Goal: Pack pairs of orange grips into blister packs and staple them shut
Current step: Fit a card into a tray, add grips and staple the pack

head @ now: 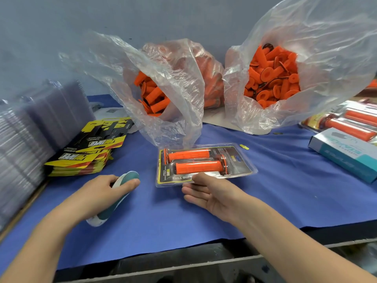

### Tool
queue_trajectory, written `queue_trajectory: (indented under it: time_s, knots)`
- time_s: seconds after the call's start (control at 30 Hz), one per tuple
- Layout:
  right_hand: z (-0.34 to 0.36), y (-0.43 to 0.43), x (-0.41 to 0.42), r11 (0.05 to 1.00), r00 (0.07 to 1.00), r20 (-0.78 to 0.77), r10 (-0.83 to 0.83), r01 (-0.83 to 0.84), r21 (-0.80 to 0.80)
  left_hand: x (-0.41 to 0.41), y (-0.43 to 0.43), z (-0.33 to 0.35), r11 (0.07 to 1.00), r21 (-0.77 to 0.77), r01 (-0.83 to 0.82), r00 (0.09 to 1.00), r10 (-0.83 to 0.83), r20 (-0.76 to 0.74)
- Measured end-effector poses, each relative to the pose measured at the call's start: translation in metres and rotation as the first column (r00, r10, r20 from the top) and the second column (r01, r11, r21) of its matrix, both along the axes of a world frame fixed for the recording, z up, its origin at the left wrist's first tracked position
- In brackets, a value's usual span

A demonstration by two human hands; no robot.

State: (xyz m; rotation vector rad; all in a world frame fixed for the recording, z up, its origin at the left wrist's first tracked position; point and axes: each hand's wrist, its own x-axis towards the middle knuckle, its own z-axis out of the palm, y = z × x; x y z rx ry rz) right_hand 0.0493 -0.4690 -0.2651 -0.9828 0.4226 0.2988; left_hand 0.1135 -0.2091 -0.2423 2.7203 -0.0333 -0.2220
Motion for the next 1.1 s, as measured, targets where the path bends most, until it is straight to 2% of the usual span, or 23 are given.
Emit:
queue_trajectory:
  time_s: [0.13,0.2,0.23,0.3,0.37,0.43,0.5,0.57,0.67,0.73,0.8,0.93,1.03,1.1]
  knots:
    - [-0.001,0.003,-0.001,0.999,0.999,0.004,-0.034,0.034,-0.033,0.012,-0.004,-0.009,0.993,0.122,0.005,0.997,-0.015,0.079]
    - [-0.001,0.002,-0.001,0.999,0.999,0.013,-0.034,0.034,-0.031,0.01,-0.009,-0.011,0.974,0.226,-0.018,0.975,-0.032,0.219]
    - [-0.001,0.002,-0.002,0.999,0.999,0.018,-0.031,0.031,-0.029,0.007,-0.014,-0.011,0.976,0.215,0.015,0.936,-0.09,0.34]
    - [-0.002,0.001,-0.002,0.999,0.999,0.022,-0.025,0.026,-0.023,0.0,-0.029,-0.01,0.951,0.167,0.26,0.8,-0.309,0.514]
    - [-0.003,0.001,-0.001,1.0,0.999,0.027,-0.026,0.026,-0.016,-0.01,-0.046,-0.011,0.839,0.212,0.501,0.685,-0.534,0.496]
    - [-0.003,0.0,-0.001,0.999,0.999,0.035,-0.035,0.035,-0.003,-0.017,-0.061,-0.016,0.767,0.268,0.583,0.634,-0.636,0.44]
    - [-0.004,-0.001,-0.001,0.999,0.999,0.032,-0.044,0.044,0.017,-0.022,-0.073,-0.021,0.78,0.311,0.543,0.623,-0.623,0.473]
    - [-0.004,-0.002,-0.001,0.999,0.999,0.032,-0.028,0.027,0.024,-0.026,-0.082,-0.021,0.828,0.299,0.473,0.592,-0.551,0.588]
    - [-0.006,-0.004,-0.002,0.999,1.0,0.028,-0.013,0.012,0.042,-0.028,-0.09,-0.029,0.848,0.31,0.43,0.471,-0.504,0.724]
    - [-0.006,-0.005,-0.001,0.999,1.0,0.02,-0.01,0.009,0.047,-0.027,-0.09,-0.034,0.841,0.356,0.407,0.411,-0.517,0.751]
    - [-0.007,-0.004,0.0,0.999,0.999,0.026,-0.023,0.021,0.044,-0.024,-0.087,-0.037,0.835,0.372,0.406,0.392,-0.527,0.754]
    - [-0.01,0.002,-0.001,0.991,0.99,0.073,-0.121,0.116,0.06,-0.027,-0.089,-0.042,0.801,0.424,0.423,0.328,-0.571,0.752]
    - [-0.01,0.002,-0.003,0.979,0.974,0.107,-0.202,0.199,0.038,-0.03,-0.091,-0.04,0.785,0.389,0.482,0.355,-0.581,0.732]
    - [-0.008,0.0,-0.005,0.977,0.964,0.165,-0.209,0.211,0.001,-0.031,-0.089,-0.033,0.804,0.208,0.557,0.451,-0.503,0.737]
